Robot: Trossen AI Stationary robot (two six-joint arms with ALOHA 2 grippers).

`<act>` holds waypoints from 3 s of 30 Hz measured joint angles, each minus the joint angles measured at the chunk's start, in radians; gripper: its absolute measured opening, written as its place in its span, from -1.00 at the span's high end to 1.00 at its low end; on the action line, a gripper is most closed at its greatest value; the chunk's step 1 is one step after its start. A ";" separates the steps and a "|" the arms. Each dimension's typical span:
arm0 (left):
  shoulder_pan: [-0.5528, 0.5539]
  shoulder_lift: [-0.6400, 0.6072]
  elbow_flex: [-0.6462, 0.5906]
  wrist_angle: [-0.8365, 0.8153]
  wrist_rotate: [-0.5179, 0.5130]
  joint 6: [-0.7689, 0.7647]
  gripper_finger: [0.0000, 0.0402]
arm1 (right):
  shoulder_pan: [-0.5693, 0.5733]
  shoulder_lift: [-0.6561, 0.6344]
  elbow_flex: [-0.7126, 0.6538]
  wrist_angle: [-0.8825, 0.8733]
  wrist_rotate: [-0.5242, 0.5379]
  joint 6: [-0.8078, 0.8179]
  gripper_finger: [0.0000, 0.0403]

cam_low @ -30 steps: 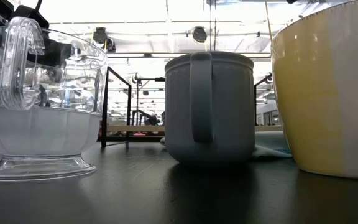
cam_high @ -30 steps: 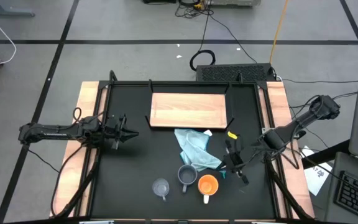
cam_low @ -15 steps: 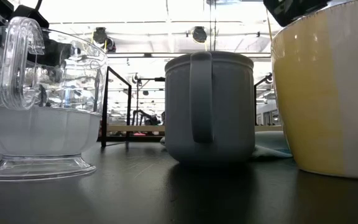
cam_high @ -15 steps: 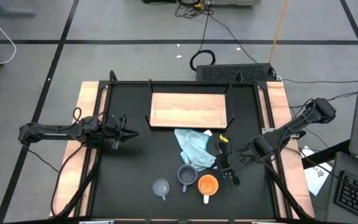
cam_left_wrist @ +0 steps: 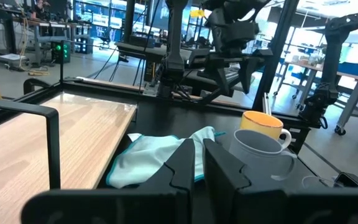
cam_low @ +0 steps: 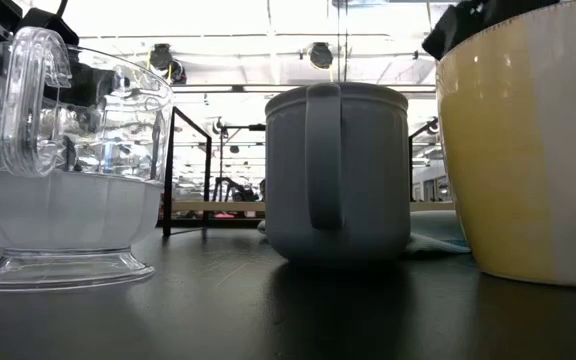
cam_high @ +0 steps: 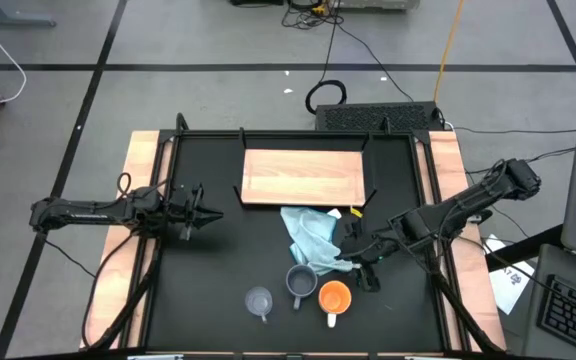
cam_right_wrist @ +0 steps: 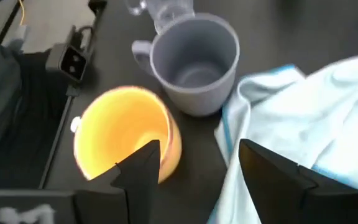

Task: Stack small to large cups/mugs on shelf
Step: Put the yellow mug on the shelf

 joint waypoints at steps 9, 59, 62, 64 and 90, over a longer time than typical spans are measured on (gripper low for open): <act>0.000 0.000 0.000 -0.003 -0.001 0.000 0.84 | 0.003 0.041 0.000 0.007 -0.038 0.031 -0.05; 0.000 0.001 0.000 -0.045 0.000 -0.002 0.84 | 0.032 0.224 0.000 0.101 -0.110 0.032 -0.04; 0.000 0.001 0.000 -0.045 0.000 -0.002 0.84 | 0.032 0.225 0.000 0.107 -0.110 0.015 0.02; 0.000 0.001 0.000 -0.045 0.000 -0.002 0.84 | 0.032 0.224 0.000 0.111 -0.110 0.005 0.10; 0.000 0.001 0.000 -0.076 0.000 -0.001 0.84 | 0.016 0.225 0.062 0.027 -0.053 -0.021 0.96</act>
